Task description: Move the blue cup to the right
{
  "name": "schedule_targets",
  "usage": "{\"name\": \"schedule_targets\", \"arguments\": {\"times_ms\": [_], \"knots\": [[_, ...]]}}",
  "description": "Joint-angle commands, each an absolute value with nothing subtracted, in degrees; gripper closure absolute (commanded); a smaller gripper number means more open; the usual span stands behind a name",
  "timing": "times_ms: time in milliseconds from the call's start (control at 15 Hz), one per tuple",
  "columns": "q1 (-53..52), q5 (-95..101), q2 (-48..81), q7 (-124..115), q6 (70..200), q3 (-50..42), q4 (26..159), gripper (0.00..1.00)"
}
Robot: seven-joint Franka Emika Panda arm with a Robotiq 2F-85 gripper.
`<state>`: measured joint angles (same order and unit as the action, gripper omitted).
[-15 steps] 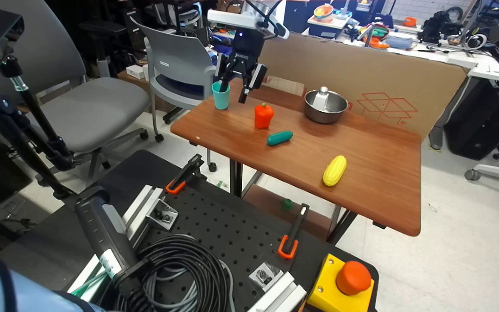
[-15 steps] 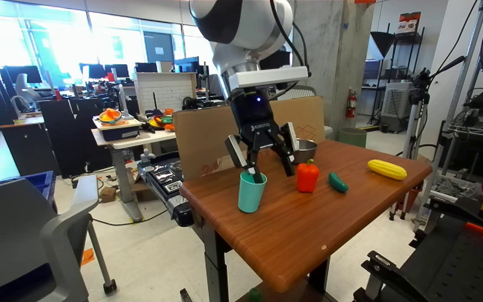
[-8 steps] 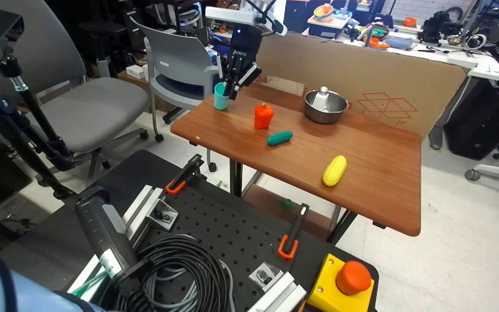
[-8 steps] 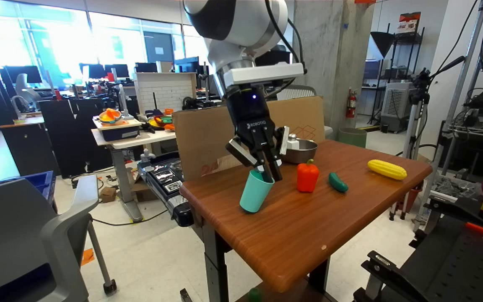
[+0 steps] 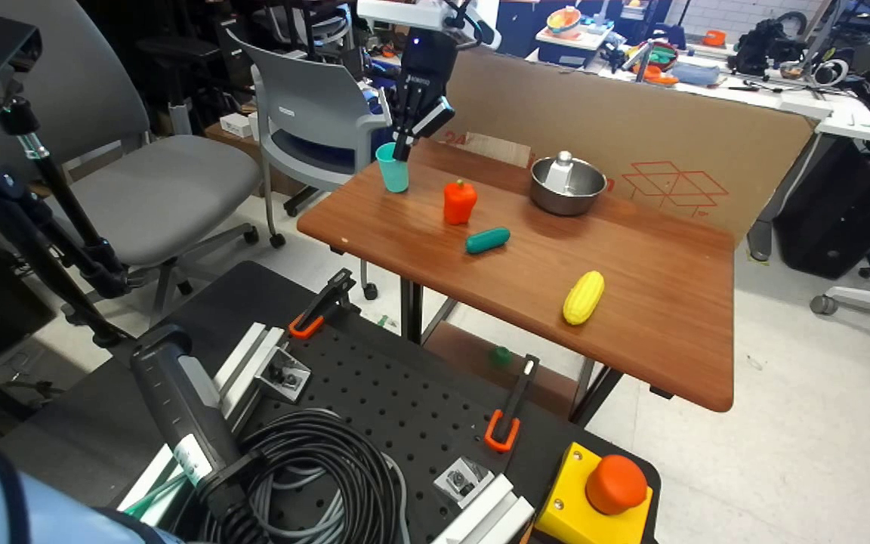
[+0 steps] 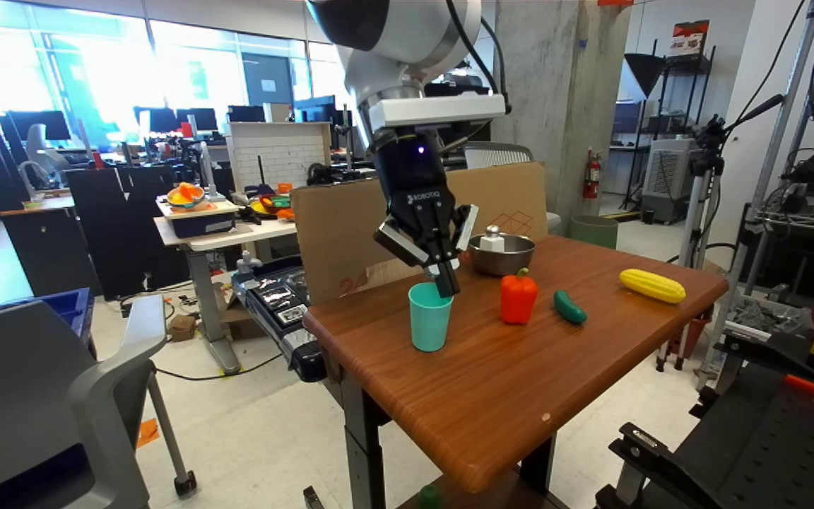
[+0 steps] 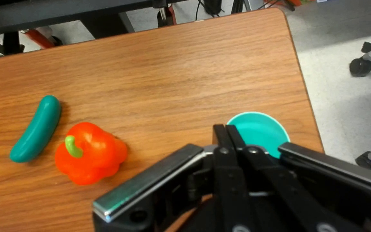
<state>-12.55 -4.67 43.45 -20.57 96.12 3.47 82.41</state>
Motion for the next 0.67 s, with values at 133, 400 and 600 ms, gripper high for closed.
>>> {"name": "schedule_targets", "arguments": {"times_ms": [133,400,600], "knots": [[-13.31,-3.99,36.99,-21.26,95.79,3.00,81.99,0.99],[-11.17,-3.16,31.56,-24.56,95.16,-0.12,83.04,0.99],[-7.48,-3.19,30.35,-27.39,89.33,-3.43,81.66,0.99]]}}
